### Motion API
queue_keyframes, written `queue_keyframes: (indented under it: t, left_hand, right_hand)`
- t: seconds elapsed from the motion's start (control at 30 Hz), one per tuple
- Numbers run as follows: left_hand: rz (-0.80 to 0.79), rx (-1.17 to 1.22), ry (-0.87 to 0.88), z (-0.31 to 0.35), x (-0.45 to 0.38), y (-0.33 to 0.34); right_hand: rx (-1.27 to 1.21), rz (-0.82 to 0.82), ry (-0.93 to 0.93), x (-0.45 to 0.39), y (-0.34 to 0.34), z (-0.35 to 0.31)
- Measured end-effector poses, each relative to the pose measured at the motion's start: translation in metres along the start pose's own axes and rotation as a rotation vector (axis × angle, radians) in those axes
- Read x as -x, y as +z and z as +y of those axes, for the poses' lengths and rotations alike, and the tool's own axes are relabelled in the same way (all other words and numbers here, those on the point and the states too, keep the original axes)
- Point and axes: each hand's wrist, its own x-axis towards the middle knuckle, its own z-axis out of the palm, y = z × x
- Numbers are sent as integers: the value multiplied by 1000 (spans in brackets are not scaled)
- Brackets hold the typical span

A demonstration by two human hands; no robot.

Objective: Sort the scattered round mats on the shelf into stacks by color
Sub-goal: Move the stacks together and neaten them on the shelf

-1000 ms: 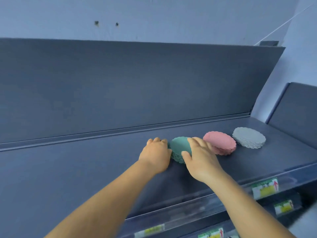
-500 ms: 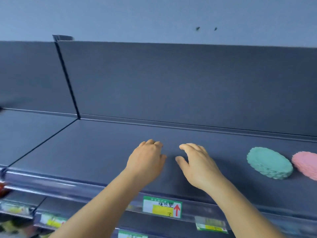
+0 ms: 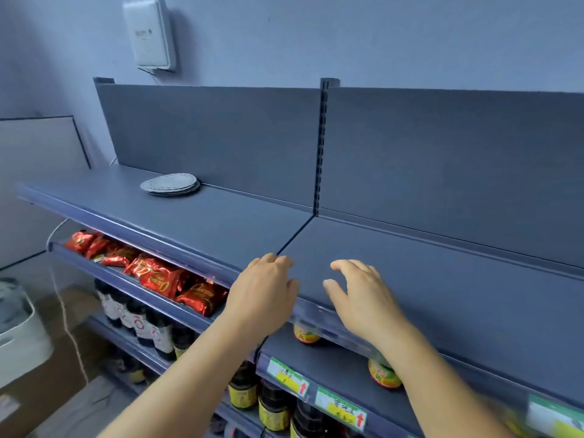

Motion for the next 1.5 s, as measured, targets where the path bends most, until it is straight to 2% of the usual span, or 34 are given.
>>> queue_keyframes:
  t: [0.2,0.37,0.6,0.8,1.2,1.5]
  left_hand:
    - [30,-73,-114,-101,12,-39]
    - [87,-68,-178,-160,13,-62]
    - [137,-56,-266,-237,-4,-72]
    - [146,-72,-291,-307,-58,-77]
    - [37,23,-368,-423,-216,-76]
    - [-64,117,-390,-481,-303,-64]
  right_hand:
    - [-26,-69,-89,-30,56,-90]
    - [-31,-127,-165,-60,90,-148]
    - [-31,-152,-249,-115,136,-206]
    - [-15,-152,-270,-192,175,-242]
    - [8,-223,-111,-362,223,-281]
    - [-35,-176,148,-430,258,-297]
